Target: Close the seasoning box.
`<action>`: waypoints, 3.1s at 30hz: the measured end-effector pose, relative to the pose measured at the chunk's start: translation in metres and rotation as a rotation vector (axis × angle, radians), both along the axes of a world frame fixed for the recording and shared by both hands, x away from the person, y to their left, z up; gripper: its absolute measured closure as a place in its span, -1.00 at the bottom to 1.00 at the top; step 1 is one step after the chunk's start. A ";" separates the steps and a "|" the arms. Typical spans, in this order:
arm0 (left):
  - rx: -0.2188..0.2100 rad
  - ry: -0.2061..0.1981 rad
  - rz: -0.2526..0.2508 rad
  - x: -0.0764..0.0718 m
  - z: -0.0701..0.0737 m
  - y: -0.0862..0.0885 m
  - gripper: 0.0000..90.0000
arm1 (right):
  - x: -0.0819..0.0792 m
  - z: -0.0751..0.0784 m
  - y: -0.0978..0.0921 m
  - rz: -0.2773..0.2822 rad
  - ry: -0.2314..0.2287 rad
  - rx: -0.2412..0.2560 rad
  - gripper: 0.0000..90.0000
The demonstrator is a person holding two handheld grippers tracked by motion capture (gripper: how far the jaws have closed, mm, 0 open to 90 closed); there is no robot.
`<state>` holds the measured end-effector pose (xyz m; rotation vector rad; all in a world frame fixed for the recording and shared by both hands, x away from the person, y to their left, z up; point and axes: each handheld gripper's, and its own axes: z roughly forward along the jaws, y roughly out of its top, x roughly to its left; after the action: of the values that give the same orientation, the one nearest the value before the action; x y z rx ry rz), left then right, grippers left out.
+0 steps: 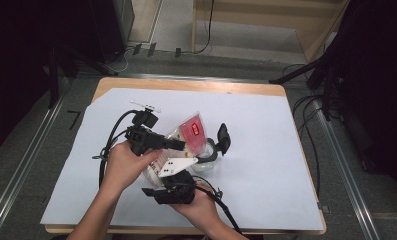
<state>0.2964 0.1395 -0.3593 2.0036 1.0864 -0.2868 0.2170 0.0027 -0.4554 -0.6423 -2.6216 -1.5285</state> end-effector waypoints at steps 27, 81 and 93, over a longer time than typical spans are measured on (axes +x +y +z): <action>-0.001 -0.025 0.026 -0.001 0.002 0.002 0.46 | 0.006 0.009 0.000 0.016 0.032 0.025 0.37; 0.059 -0.013 0.081 -0.004 0.013 -0.002 0.58 | 0.004 0.013 0.001 0.014 0.008 0.033 0.37; 0.043 -0.011 0.086 -0.003 0.014 -0.002 0.56 | 0.004 0.016 0.001 0.011 0.013 0.033 0.39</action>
<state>0.2931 0.1372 -0.3450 1.9880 1.1775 -0.2087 0.2207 0.0037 -0.4390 -0.6320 -2.5809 -1.5556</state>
